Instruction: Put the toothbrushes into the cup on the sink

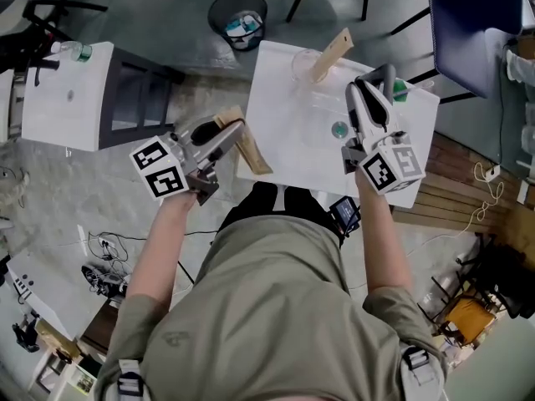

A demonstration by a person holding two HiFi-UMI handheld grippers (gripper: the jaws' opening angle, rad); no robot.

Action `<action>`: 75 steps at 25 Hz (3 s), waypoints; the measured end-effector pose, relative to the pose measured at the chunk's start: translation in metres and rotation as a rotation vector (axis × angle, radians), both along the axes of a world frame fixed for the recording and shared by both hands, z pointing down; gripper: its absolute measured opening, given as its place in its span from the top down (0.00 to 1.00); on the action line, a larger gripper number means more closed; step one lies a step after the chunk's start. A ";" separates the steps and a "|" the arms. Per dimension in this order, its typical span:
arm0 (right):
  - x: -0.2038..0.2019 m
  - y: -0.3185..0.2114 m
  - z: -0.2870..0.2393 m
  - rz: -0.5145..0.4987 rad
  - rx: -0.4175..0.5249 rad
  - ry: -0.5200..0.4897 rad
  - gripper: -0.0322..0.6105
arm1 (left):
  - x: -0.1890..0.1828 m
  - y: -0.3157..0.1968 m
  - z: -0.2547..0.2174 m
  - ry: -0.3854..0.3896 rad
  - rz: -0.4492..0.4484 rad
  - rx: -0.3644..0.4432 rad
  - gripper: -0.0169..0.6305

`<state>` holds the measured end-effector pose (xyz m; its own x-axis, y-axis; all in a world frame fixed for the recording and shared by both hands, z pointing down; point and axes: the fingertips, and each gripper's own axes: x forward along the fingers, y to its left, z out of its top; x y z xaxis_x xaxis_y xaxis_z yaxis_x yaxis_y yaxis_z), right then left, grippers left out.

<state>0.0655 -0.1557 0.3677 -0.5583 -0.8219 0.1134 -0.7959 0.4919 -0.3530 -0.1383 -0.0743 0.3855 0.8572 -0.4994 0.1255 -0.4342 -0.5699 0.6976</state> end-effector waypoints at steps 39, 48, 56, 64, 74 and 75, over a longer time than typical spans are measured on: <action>0.052 0.072 0.042 -0.168 -0.270 -0.038 0.93 | 0.079 -0.176 -0.038 -0.184 -0.017 0.244 0.91; 0.054 0.084 0.056 -0.181 -0.326 -0.032 0.93 | 0.096 -0.200 -0.032 -0.220 -0.009 0.291 0.91; 0.060 0.086 0.062 -0.164 -0.358 -0.034 0.93 | 0.107 -0.215 -0.026 -0.221 -0.002 0.306 0.91; 0.060 0.089 0.070 -0.168 -0.385 -0.030 0.93 | 0.113 -0.224 -0.006 -0.213 -0.009 0.281 0.91; 0.063 0.081 0.075 -0.154 -0.403 -0.029 0.93 | 0.116 -0.239 0.013 -0.226 -0.011 0.255 0.91; 0.063 0.081 0.076 -0.154 -0.405 -0.031 0.93 | 0.116 -0.240 0.015 -0.231 -0.011 0.255 0.91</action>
<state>0.1284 -0.0752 0.4435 -0.6790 -0.6215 0.3908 -0.7102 0.4212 -0.5641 -0.0219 -0.3147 0.4006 0.8151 -0.5487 0.1859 -0.5713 -0.7079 0.4153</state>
